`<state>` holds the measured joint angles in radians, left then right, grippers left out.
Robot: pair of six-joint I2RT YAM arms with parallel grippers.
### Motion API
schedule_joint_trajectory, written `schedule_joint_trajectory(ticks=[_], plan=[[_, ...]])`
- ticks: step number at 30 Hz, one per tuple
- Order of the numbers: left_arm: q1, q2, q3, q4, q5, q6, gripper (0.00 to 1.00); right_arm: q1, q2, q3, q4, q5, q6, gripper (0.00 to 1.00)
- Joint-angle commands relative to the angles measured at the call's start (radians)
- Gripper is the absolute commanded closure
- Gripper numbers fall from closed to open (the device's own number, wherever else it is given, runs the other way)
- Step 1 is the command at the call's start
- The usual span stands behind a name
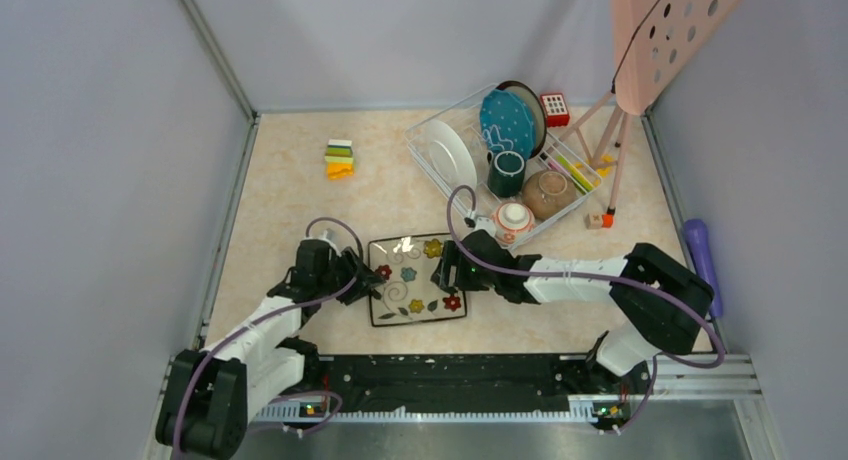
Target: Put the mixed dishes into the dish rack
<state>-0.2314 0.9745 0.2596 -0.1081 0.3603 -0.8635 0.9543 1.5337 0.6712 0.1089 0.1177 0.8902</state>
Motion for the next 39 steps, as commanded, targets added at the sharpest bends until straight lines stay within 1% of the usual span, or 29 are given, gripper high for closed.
schedule_joint_trajectory(ticks=[1,2,4,5,6,7,10,13,17,20,22,28,33,36,38,39], plan=[[-0.005,0.069,-0.067,0.125,-0.001,0.032,0.55,0.002,-0.015,-0.012,0.018,-0.018,-0.020,0.28],[-0.005,0.076,-0.072,0.161,0.031,0.025,0.59,0.002,-0.011,-0.012,0.021,-0.025,-0.023,0.28],[-0.005,0.076,-0.066,0.183,0.071,0.024,0.71,0.001,-0.005,-0.012,0.026,-0.041,-0.033,0.28],[-0.005,0.068,-0.056,0.174,0.077,0.029,0.79,0.001,-0.006,-0.011,0.031,-0.047,-0.040,0.27],[-0.005,0.051,-0.046,0.155,0.077,0.035,0.91,0.001,-0.007,-0.008,0.029,-0.052,-0.051,0.27],[-0.005,0.028,-0.037,0.128,0.071,0.041,1.00,0.001,-0.010,-0.003,0.023,-0.056,-0.065,0.25],[-0.005,-0.069,-0.008,0.005,0.027,0.031,1.00,0.001,-0.040,0.023,-0.024,-0.043,-0.118,0.20],[-0.005,-0.152,0.037,-0.127,-0.014,-0.002,1.00,0.001,-0.067,0.066,-0.115,0.000,-0.189,0.14],[-0.005,-0.200,0.138,-0.313,-0.048,-0.033,1.00,0.000,-0.105,0.115,-0.230,0.071,-0.267,0.07],[-0.005,-0.220,0.203,-0.411,-0.075,-0.035,1.00,0.001,-0.156,0.124,-0.258,0.092,-0.341,0.03],[-0.005,-0.234,0.232,-0.449,-0.089,-0.041,1.00,0.004,-0.199,0.116,-0.258,0.094,-0.388,0.01],[-0.005,-0.255,0.275,-0.495,-0.087,-0.083,1.00,0.050,-0.325,0.083,-0.201,0.064,-0.565,0.01],[-0.005,-0.263,0.294,-0.525,-0.092,-0.098,1.00,0.132,-0.422,0.019,-0.060,0.055,-0.708,0.01],[-0.005,-0.263,0.291,-0.526,-0.095,-0.101,1.00,0.147,-0.477,-0.031,0.006,0.040,-0.747,0.01],[-0.005,-0.263,0.284,-0.523,-0.089,-0.106,1.00,0.146,-0.502,-0.045,0.011,0.024,-0.758,0.01],[-0.005,-0.264,0.285,-0.522,-0.088,-0.109,1.00,0.147,-0.506,-0.048,0.012,-0.010,-0.772,0.01]])
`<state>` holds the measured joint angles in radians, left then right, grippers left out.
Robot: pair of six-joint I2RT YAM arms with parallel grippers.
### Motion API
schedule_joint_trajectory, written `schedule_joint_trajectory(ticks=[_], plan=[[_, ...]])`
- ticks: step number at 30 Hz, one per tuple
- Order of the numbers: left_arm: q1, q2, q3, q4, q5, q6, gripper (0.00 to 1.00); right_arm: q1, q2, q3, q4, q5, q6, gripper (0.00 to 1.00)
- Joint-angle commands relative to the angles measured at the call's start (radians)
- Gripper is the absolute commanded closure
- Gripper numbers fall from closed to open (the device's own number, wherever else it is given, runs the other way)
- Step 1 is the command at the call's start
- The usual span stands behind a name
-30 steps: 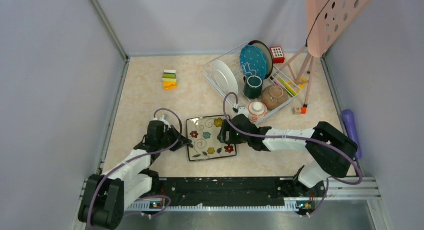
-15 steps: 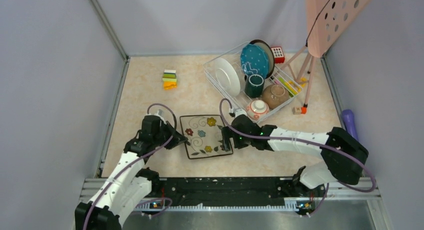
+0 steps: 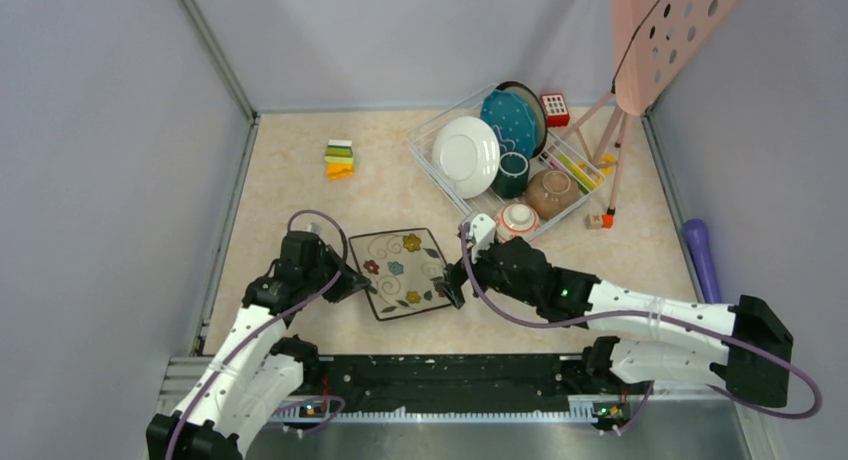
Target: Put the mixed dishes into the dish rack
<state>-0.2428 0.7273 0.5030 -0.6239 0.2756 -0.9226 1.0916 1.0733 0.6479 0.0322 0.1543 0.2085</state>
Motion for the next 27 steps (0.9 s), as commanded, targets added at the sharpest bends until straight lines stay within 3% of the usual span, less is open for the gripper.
schedule_joint_trajectory(ticks=[1,5,12,17,21,24,27], plan=[[0.007,-0.020,0.042,-0.007,-0.003,-0.054,1.00,0.011,-0.046,-0.024,0.089,-0.074,-0.107,0.01],[0.007,-0.030,0.055,-0.010,-0.011,-0.055,1.00,0.082,-0.002,-0.024,0.112,-0.072,-0.173,0.01],[0.007,-0.032,0.057,-0.023,-0.027,-0.048,1.00,0.089,0.038,0.003,0.167,-0.041,-0.103,0.01],[0.007,-0.038,0.056,-0.022,-0.033,-0.046,1.00,0.087,0.029,0.066,0.134,0.135,0.000,0.01],[0.007,-0.038,0.066,-0.029,-0.033,-0.042,1.00,0.089,-0.018,0.073,0.139,-0.034,-0.145,0.01],[0.007,-0.042,0.071,-0.032,-0.035,-0.043,1.00,0.098,0.032,0.076,0.082,-0.145,-0.233,0.01],[0.007,-0.046,0.073,-0.031,-0.028,-0.051,1.00,0.167,0.084,0.049,0.070,-0.134,-0.335,0.01]])
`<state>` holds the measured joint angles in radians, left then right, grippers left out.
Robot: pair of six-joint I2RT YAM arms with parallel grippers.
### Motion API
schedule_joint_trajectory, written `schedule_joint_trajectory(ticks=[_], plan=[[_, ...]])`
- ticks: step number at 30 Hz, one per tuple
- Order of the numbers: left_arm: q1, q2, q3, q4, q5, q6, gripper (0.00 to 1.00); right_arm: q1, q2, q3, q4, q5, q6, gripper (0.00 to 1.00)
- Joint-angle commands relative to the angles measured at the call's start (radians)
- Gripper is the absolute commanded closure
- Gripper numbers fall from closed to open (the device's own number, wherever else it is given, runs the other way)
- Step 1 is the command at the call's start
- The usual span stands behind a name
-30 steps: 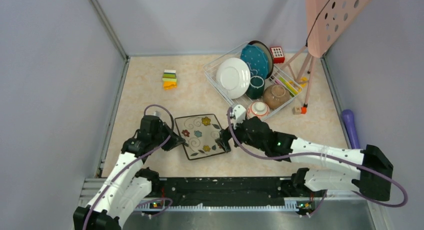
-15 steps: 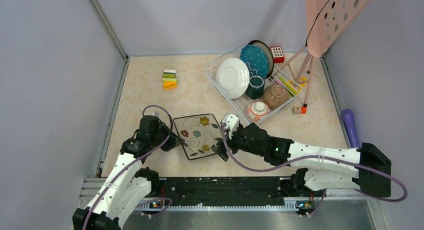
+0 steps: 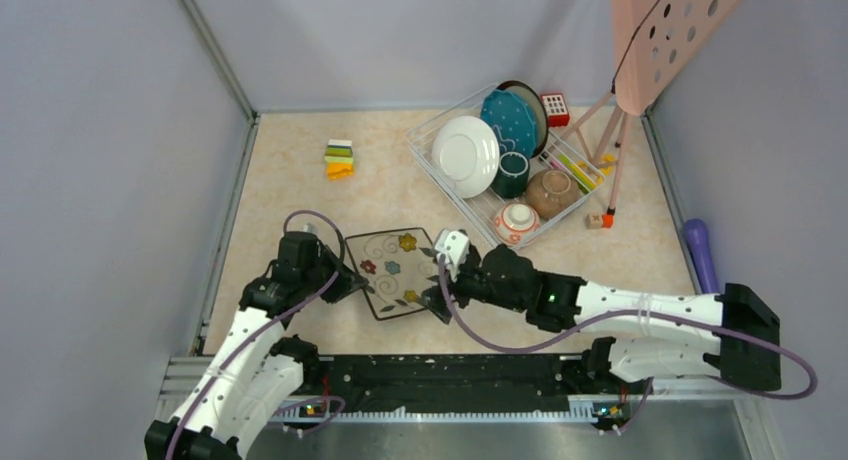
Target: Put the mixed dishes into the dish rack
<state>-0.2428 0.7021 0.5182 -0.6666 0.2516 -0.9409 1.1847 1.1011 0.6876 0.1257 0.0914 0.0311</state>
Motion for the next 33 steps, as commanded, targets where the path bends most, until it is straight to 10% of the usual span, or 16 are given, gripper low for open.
schedule_joint_trajectory(ticks=[1,23,29,33], plan=[[0.007,-0.021,0.058,0.012,-0.002,-0.034,1.00,0.103,0.067,-0.004,-0.006,-0.044,-0.184,0.01],[0.007,-0.018,0.078,0.007,0.036,-0.049,1.00,0.314,0.605,0.163,0.271,0.492,-0.448,0.22],[0.007,-0.015,0.068,0.023,0.059,-0.061,1.00,0.315,0.660,0.199,0.302,0.534,-0.464,0.44],[0.007,-0.015,0.068,0.027,0.066,-0.059,1.00,0.315,0.667,0.208,0.323,0.547,-0.465,0.80]])
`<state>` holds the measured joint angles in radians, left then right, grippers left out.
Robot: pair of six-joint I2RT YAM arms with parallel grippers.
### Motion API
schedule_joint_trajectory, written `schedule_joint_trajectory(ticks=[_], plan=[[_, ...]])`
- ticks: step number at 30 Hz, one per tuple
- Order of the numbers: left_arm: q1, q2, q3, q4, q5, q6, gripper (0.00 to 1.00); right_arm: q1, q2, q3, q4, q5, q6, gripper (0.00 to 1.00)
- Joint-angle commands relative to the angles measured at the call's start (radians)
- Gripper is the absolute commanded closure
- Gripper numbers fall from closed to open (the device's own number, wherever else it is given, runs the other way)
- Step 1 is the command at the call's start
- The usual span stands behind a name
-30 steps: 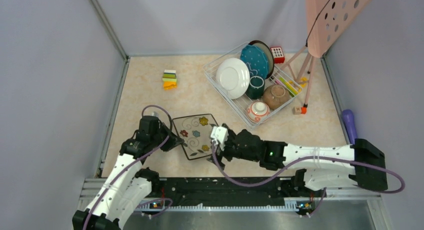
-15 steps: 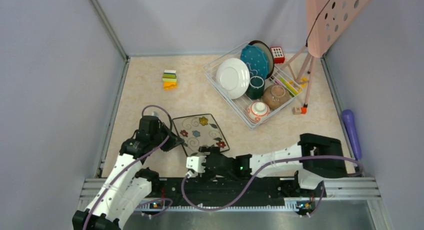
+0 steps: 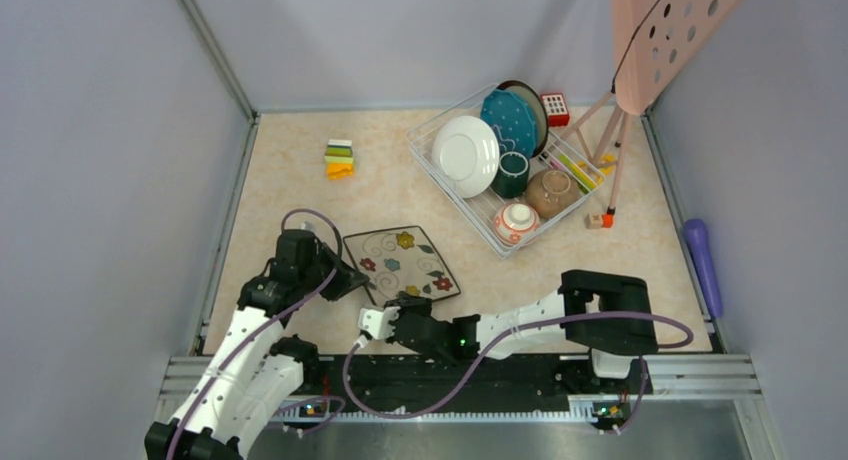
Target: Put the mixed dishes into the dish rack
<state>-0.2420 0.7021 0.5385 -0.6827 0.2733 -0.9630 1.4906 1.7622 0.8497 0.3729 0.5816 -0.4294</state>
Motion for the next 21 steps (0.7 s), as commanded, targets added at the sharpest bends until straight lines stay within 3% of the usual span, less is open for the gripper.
schedule_joint_trajectory(ticks=[1,2,6,8,15,19,21], plan=[[0.006,-0.015,0.048,0.043,0.046,-0.037,1.00,0.007,0.004,0.046,0.085,0.057,-0.005,0.90],[0.007,-0.017,0.049,0.045,0.050,-0.037,1.00,0.007,0.002,0.047,0.088,0.061,-0.005,1.00],[0.006,-0.020,0.056,0.045,0.057,-0.032,1.00,0.007,-0.015,0.039,0.109,0.078,-0.005,1.00],[0.006,-0.025,0.059,0.045,0.054,-0.027,0.95,0.005,-0.036,0.020,0.125,0.082,0.003,1.00],[0.006,-0.056,0.074,0.040,0.006,-0.025,0.72,-0.009,-0.149,-0.043,0.156,0.076,0.044,1.00],[0.007,-0.074,0.101,0.027,-0.036,-0.015,0.43,-0.038,-0.247,-0.093,0.155,0.037,0.092,1.00],[0.007,-0.069,0.122,0.016,-0.051,-0.005,0.34,-0.060,-0.303,-0.120,0.143,-0.003,0.130,1.00]])
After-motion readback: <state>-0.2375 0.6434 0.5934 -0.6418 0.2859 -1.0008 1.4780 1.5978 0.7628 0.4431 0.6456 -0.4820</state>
